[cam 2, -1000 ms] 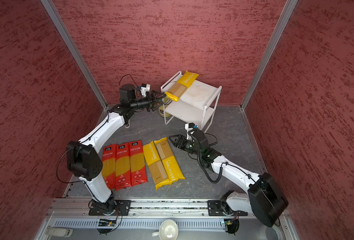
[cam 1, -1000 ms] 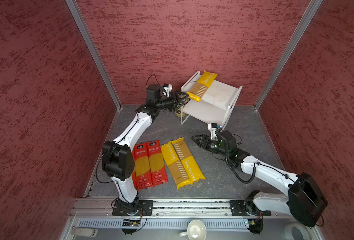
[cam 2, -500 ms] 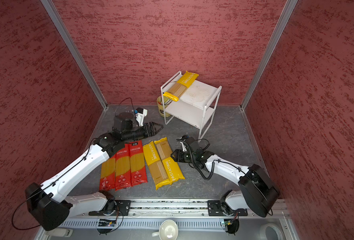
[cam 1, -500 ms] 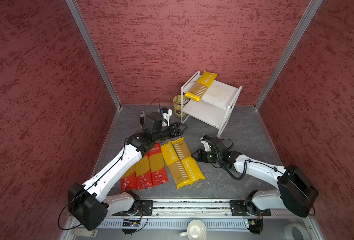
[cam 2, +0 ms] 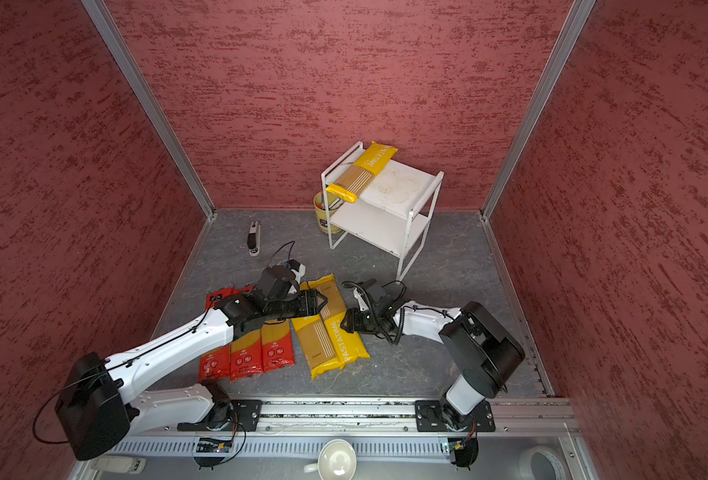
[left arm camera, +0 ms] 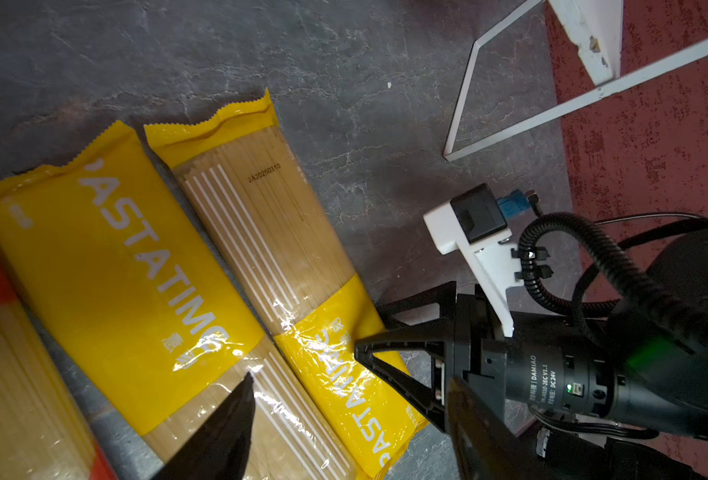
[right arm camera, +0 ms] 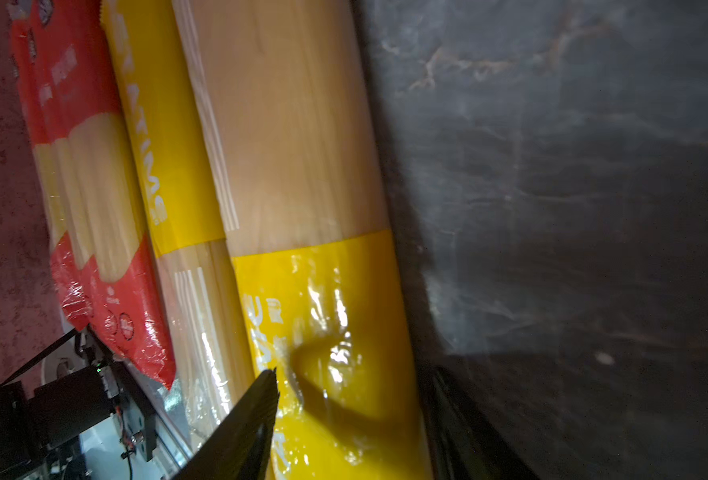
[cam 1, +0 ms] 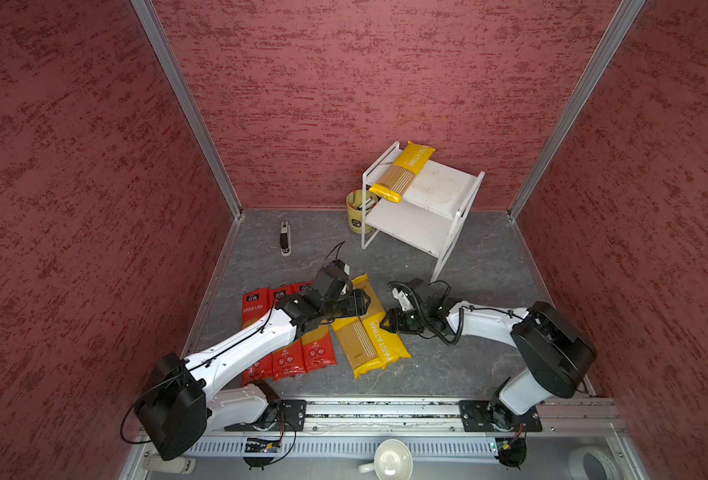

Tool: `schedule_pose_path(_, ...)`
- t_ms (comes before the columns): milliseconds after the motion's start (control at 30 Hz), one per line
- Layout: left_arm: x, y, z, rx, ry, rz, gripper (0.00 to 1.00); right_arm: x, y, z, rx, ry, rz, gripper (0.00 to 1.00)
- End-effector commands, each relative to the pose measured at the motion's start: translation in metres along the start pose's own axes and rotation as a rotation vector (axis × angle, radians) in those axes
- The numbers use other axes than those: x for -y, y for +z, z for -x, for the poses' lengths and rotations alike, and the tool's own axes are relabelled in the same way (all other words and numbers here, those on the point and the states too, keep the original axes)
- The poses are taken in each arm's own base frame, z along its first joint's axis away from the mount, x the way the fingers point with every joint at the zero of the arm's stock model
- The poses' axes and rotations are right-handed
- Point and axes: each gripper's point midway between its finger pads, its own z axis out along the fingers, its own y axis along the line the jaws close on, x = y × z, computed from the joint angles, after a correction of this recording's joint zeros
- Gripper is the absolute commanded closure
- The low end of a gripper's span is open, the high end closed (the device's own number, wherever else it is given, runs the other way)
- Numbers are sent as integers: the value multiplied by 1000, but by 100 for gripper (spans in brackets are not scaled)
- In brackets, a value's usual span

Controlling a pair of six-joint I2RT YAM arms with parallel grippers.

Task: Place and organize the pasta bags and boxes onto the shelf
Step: 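Release the pack with the left gripper and move both grippers to floor packs, then grasp the end of a yellow PASTATIME pack with the right gripper while left hovers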

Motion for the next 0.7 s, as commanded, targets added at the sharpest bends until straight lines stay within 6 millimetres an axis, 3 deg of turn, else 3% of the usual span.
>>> schedule_pose_path(0,6,-11,17,78,30,-8,27,-19,8,-5,-40,-6,67,42)
schedule_pose_path(100,1,-12,16,74,25,8,27,-28,13,-3,-40,-10,105,47)
schedule_pose_path(333,-20,-17,20,82,-52,8,27,-62,0,12,31,9,265,76)
schedule_pose_path(500,-32,-11,22,86,-150,-28,27,-66,-15,19,111,65,315,85)
schedule_pose_path(667,-35,-4,22,78,-156,-19,27,-53,-31,30,234,169,297,89)
